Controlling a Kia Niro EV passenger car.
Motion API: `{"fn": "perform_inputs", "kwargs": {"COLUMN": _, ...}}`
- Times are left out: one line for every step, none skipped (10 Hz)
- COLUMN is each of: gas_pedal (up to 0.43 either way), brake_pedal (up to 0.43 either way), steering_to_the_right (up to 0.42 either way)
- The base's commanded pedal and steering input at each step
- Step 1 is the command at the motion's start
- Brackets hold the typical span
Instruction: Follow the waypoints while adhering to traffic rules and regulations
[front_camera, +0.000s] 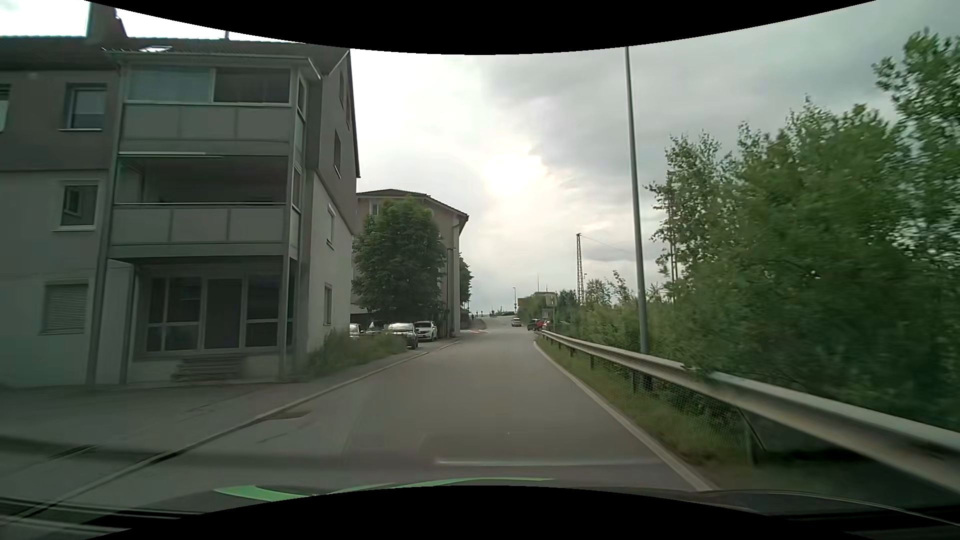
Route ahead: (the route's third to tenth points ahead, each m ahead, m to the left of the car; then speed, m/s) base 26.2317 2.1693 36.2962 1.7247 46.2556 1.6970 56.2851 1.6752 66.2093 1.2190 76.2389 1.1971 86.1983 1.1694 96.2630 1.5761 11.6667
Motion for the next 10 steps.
{"fn": "perform_inputs", "kwargs": {"gas_pedal": 0.079, "brake_pedal": 0.0, "steering_to_the_right": -0.003}}
{"fn": "perform_inputs", "kwargs": {"gas_pedal": 0.079, "brake_pedal": 0.0, "steering_to_the_right": -0.003}}
{"fn": "perform_inputs", "kwargs": {"gas_pedal": 0.087, "brake_pedal": 0.0, "steering_to_the_right": -0.001}}
{"fn": "perform_inputs", "kwargs": {"gas_pedal": 0.087, "brake_pedal": 0.0, "steering_to_the_right": 0.0}}
{"fn": "perform_inputs", "kwargs": {"gas_pedal": 0.087, "brake_pedal": 0.0, "steering_to_the_right": 0.002}}
{"fn": "perform_inputs", "kwargs": {"gas_pedal": 0.087, "brake_pedal": 0.0, "steering_to_the_right": 0.004}}
{"fn": "perform_inputs", "kwargs": {"gas_pedal": 0.087, "brake_pedal": 0.0, "steering_to_the_right": 0.005}}
{"fn": "perform_inputs", "kwargs": {"gas_pedal": 0.087, "brake_pedal": 0.0, "steering_to_the_right": 0.006}}
{"fn": "perform_inputs", "kwargs": {"gas_pedal": 0.087, "brake_pedal": 0.0, "steering_to_the_right": 0.008}}
{"fn": "perform_inputs", "kwargs": {"gas_pedal": 0.087, "brake_pedal": 0.0, "steering_to_the_right": 0.01}}
